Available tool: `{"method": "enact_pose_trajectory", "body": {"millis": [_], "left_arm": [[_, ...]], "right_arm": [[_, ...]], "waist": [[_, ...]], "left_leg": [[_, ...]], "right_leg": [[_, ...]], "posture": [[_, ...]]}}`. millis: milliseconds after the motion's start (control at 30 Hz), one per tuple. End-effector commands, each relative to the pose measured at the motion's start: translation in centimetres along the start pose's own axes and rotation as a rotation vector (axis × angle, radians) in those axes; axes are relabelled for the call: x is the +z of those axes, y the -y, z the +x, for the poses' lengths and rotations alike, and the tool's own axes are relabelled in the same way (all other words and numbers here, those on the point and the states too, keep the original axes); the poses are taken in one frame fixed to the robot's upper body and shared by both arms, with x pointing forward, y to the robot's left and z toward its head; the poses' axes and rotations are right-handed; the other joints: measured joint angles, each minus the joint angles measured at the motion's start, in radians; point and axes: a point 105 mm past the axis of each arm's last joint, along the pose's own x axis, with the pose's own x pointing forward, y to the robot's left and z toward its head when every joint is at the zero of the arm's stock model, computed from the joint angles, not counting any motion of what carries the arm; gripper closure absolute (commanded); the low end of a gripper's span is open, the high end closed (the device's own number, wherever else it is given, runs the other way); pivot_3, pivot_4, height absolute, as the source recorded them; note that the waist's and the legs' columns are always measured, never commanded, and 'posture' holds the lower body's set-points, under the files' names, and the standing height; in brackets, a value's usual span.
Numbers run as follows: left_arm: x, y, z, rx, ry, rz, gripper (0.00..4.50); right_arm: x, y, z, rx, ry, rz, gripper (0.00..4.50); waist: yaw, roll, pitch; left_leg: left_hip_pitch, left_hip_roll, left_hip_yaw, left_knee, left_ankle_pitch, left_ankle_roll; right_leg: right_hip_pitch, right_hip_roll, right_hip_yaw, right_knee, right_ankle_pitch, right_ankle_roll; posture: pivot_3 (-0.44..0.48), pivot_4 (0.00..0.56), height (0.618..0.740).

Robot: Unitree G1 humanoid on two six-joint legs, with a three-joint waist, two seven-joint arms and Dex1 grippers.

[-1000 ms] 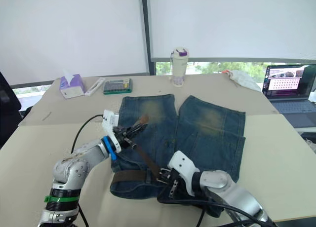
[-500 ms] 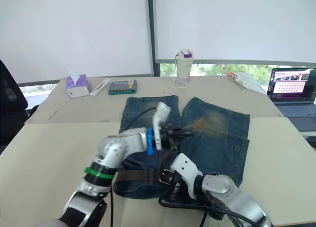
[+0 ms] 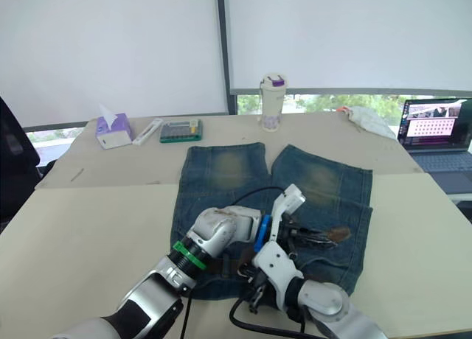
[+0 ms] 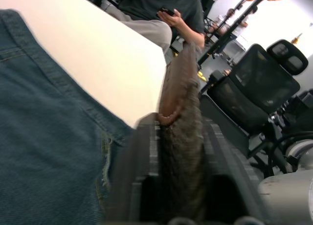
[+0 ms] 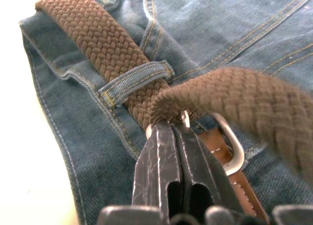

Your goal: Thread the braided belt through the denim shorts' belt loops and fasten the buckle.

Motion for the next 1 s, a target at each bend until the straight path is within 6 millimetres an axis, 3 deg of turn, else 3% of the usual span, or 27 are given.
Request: {"method": "enact_pose_trajectory", "body": {"millis": [33, 167, 300, 367, 467, 633, 767, 900, 1000], "left_arm": [[2.9, -0.9, -3.8, 0.061, 0.072, 0.09, 1.72], [3.4, -1.1, -10.6, 0.144, 0.093, 0.128, 1.72], [0.2, 1.0, -13.4, 0.119, -0.001, 0.104, 2.89], [-1.8, 1.0, -14.2, 0.148, -0.055, 0.092, 3.59], [-5.0, 0.3, -13.8, 0.19, -0.14, 0.109, 4.42], [-6.8, -0.9, -10.2, 0.15, -0.165, 0.107, 4.42], [-11.0, -3.1, -8.2, 0.152, -0.359, 0.181, 4.42], [-13.4, -4.5, -8.0, 0.165, -0.427, 0.231, 4.42], [-14.8, -5.0, -8.2, 0.151, -0.439, 0.313, 4.42]], "right_arm": [[-6.2, 0.6, -0.3, -0.041, -0.235, 0.091, 4.5], [-6.2, 0.7, 0.0, -0.037, -0.222, 0.084, 4.5], [-6.0, 0.8, 0.1, -0.008, -0.213, 0.059, 4.5], [-6.1, 0.8, -0.1, -0.001, -0.216, 0.051, 4.5], [-6.4, 1.2, -0.5, -0.004, -0.223, 0.048, 4.5], [-6.2, 1.5, -1.1, -0.004, -0.231, 0.049, 4.5], [-6.2, 1.1, -2.1, -0.007, -0.253, 0.058, 4.5], [-6.3, 1.5, -3.9, -0.049, -0.273, 0.064, 4.5], [-5.0, 2.2, -5.8, -0.116, -0.233, 0.106, 4.5]], "waist": [[-0.001, 0.001, 0.0], [-0.007, 0.001, 0.0], [-0.008, 0.002, -0.001], [-0.003, 0.0, 0.0], [0.004, -0.001, 0.0], [0.017, -0.001, -0.001], [0.024, -0.002, -0.002], [0.036, 0.002, -0.008], [0.046, 0.0, -0.01]], "left_leg": [[0.001, 0.0, 0.0, 0.0, 0.0, 0.0], [0.002, 0.001, -0.001, 0.0, 0.001, -0.002], [0.004, 0.004, -0.001, -0.001, 0.002, -0.003], [0.006, 0.004, -0.001, -0.001, -0.001, 0.001], [0.008, 0.005, -0.001, -0.001, -0.001, 0.002], [0.007, 0.003, -0.001, -0.001, -0.002, 0.003], [0.004, 0.0, -0.001, -0.001, -0.001, 0.002], [0.002, -0.001, -0.001, -0.001, -0.002, 0.004], [0.002, -0.002, -0.001, 0.0, -0.004, 0.007]], "right_leg": [[0.0, 0.0, 0.0, 0.0, 0.0, 0.0], [0.0, 0.001, 0.0, 0.001, 0.0, 0.0], [0.002, 0.0, 0.0, 0.0, 0.0, 0.0], [0.002, 0.0, 0.0, 0.0, 0.0, 0.0], [0.003, 0.0, 0.0, -0.001, 0.0, 0.0], [0.003, -0.001, -0.001, -0.001, 0.0, 0.0], [0.004, -0.002, 0.0, -0.001, 0.0, -0.001], [0.003, -0.004, 0.001, -0.002, 0.0, 0.0], [0.004, -0.007, -0.001, -0.003, -0.002, 0.002]], "posture": [[0.0, 0.15, 0.74], [0.0, 0.15, 0.74], [0.0, 0.15, 0.74], [0.0, 0.15, 0.74], [0.0, 0.15, 0.74], [0.0, 0.15, 0.74], [0.0, 0.15, 0.74], [0.0, 0.15, 0.74], [0.0, 0.15, 0.74]]}}
